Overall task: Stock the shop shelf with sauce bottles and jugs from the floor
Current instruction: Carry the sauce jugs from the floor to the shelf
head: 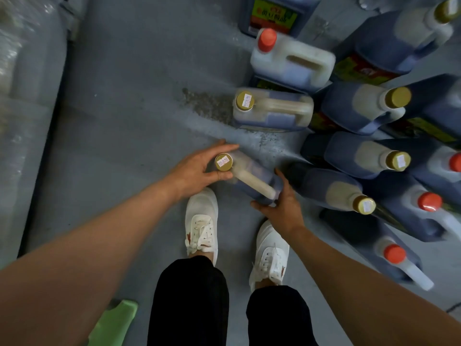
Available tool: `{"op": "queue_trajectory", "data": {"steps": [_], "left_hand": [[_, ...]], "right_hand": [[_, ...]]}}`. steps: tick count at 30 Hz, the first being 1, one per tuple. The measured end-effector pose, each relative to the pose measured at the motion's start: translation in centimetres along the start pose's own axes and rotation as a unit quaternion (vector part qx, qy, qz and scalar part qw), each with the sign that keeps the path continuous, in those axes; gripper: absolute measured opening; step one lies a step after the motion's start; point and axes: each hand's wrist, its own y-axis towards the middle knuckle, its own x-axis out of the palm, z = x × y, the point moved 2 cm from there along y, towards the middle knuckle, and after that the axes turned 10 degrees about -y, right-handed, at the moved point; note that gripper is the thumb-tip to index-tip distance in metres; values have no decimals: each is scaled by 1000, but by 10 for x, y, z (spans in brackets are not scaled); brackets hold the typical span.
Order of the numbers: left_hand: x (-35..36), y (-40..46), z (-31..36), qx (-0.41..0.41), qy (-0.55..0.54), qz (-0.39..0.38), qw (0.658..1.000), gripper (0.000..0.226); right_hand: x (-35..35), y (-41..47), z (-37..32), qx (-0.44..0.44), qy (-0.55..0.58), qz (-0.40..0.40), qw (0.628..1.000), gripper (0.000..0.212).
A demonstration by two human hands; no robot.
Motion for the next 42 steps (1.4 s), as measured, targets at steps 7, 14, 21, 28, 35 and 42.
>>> {"op": "queue_trajectory", "data": {"steps": [7, 14, 21, 28, 35, 42], "left_hand": [[2, 22, 4, 38, -15, -6, 999, 46], [-5, 39, 25, -4, 4, 46, 999, 53], [-19, -5, 20, -91, -45, 77, 992, 40], [-43, -67, 62, -140, -167, 135, 967, 53], [-84, -139, 177, -119, -217, 211, 946, 38], [-137, -243, 330, -52, -172, 301, 936, 26]], "right_hand": [[4, 25, 7, -8, 18, 23, 1000, 87], [-5, 26, 8, 33, 89, -45, 995, 78], [-12, -11, -11, 55, 118, -147, 980, 70], [-48, -66, -71, 66, 191, -194, 960, 76], [-127, -145, -172, 37, 240, -186, 952, 52], [-215, -240, -287, -56, 252, -174, 950, 73]]}}
